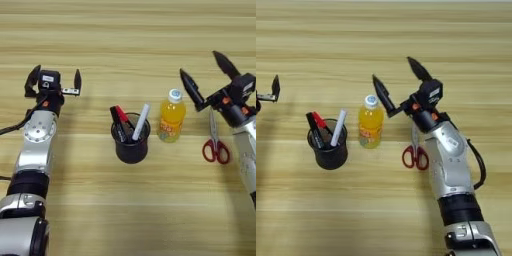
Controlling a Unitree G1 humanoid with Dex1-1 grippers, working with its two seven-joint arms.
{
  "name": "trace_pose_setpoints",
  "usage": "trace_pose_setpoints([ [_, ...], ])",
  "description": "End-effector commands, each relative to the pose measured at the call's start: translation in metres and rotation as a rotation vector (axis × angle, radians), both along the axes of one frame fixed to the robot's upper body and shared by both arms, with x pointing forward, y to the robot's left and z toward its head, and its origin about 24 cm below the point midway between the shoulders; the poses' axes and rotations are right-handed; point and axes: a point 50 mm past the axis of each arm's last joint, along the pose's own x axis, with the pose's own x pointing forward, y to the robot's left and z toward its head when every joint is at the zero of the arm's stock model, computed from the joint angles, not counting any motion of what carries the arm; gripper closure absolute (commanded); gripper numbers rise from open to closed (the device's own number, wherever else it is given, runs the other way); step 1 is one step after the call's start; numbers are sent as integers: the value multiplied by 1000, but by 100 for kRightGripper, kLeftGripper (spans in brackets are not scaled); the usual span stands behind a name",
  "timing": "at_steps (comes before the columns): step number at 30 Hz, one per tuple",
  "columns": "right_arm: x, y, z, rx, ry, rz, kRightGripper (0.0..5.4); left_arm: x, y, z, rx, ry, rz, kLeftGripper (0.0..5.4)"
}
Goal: Move the objects on the table
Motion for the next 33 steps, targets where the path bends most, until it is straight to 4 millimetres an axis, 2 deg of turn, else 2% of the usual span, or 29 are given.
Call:
trace_pose_setpoints([
  [1, 0, 1, -10, -74, 49, 22, 0, 2, -2, 3, 20, -10, -6, 2],
  [7, -1, 5, -23, -162, 87, 47, 0, 2, -3, 3, 19, -10, -8, 2],
  [30, 8, 4, -52, -359, 205, -22, 0, 3, -4, 3, 15, -11, -8, 2],
  [33, 8, 4, -55, -381, 218, -22, 32, 3, -4, 3, 14, -12, -9, 0],
])
